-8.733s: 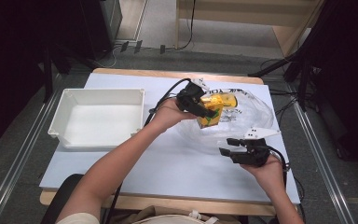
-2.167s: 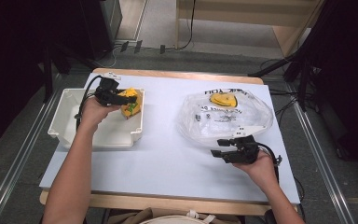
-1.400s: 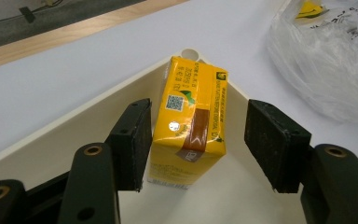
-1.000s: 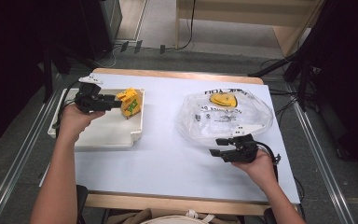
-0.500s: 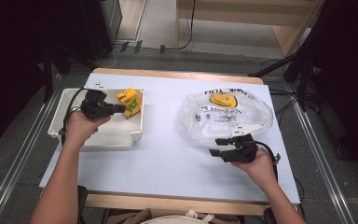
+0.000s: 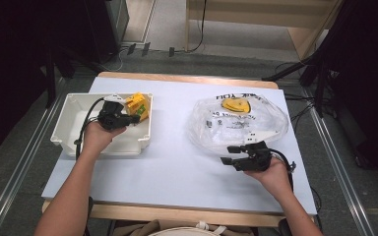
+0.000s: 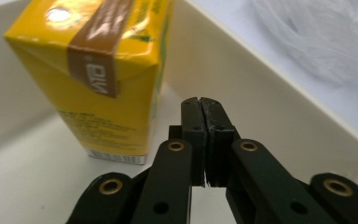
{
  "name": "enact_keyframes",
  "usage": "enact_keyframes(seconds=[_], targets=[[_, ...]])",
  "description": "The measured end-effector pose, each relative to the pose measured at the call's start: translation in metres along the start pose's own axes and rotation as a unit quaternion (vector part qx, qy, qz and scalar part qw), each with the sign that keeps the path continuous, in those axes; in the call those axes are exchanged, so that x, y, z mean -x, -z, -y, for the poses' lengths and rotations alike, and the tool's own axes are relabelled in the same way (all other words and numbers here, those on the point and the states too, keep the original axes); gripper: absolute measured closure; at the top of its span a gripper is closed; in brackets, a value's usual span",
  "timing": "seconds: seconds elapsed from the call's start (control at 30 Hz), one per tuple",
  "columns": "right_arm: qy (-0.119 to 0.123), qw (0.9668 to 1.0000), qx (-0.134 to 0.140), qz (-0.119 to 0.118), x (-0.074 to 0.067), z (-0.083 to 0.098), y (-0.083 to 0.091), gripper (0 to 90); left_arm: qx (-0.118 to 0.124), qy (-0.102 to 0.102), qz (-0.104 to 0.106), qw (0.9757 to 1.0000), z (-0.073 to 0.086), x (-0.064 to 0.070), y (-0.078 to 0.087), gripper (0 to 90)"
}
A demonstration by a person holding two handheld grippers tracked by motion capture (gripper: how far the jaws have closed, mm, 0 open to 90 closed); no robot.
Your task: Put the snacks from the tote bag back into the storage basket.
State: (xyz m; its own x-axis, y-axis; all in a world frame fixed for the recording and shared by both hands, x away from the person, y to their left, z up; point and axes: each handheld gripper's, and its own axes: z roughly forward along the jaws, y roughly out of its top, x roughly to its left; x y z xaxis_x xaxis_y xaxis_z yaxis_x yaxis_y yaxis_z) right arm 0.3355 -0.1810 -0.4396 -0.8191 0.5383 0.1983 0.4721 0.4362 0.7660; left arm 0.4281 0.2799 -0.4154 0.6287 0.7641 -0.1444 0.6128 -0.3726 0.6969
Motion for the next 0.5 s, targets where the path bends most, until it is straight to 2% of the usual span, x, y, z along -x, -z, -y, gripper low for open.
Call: enact_keyframes(seconds=[0.03, 0.07, 0.2, 0.27, 0.5], targets=[[0.0, 1.0, 0.0, 0.0, 0.0, 0.0, 0.0, 46.6, -0.003, 0.003, 0.001, 1.0, 0.001, -0.002, -0.001, 88.9], [0.0, 1.0, 0.0, 0.0, 0.0, 0.0, 0.0, 46.6, -0.006, 0.004, -0.01, 0.9999, 0.002, -0.004, -0.003, 88.8], [0.001, 1.0, -0.001, 0.001, 0.0, 0.0, 0.0, 46.6, -0.018, 0.009, -0.004, 0.9998, 0.003, -0.008, -0.007, 89.0], [0.001, 1.0, -0.001, 0.001, 0.0, 0.0, 0.0, 46.6, -0.023, 0.007, -0.01, 0.9997, 0.004, -0.008, -0.009, 89.8], [0.001, 1.0, -0.001, 0.001, 0.0, 0.0, 0.0, 46.6, -0.019, 0.016, -0.017, 0.9995, 0.005, -0.013, -0.008, 89.8]])
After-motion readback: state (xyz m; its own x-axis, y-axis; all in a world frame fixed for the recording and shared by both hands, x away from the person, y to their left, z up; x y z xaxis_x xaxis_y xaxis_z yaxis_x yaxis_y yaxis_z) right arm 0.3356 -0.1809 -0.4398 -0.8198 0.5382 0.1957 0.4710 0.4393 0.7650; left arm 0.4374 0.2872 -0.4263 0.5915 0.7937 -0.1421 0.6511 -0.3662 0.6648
